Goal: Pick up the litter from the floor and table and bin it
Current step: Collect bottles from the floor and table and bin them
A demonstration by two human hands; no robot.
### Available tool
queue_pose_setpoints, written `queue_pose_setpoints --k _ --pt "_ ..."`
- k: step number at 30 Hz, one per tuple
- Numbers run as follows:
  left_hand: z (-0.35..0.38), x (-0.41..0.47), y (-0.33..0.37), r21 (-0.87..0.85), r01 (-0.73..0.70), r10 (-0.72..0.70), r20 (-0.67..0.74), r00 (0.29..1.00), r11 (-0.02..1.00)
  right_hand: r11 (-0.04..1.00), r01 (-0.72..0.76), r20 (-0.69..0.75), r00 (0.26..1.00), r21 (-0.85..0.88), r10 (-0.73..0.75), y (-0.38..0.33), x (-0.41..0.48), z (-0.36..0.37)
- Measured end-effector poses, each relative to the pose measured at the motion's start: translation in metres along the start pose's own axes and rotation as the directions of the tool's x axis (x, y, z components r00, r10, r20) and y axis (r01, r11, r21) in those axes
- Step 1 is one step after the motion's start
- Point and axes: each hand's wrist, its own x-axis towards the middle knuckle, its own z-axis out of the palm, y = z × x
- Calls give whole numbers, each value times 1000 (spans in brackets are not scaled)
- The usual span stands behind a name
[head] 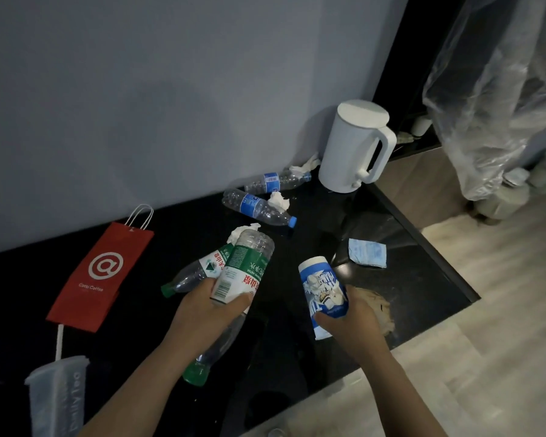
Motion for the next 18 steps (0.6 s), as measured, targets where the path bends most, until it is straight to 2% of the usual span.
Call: queue_pose_setpoints --k 4,9,14,18 --pt "-23 -17 12 -80 -95 98 38 994 992 988 12 -92 996 156 2 -24 -43 -20" --pt "-32 -39 33 -136 -220 235 107 966 966 971 43 -265 964 234 21 -41 -111 -52" --pt "-4 -60 76 -172 -350 382 224 897 921 949 128 -486 873 287 29 -36 -174 -98" --pt "31 -83 125 -227 -465 517 308 799 855 933 195 -624 780 303 40 -24 -209 -148"
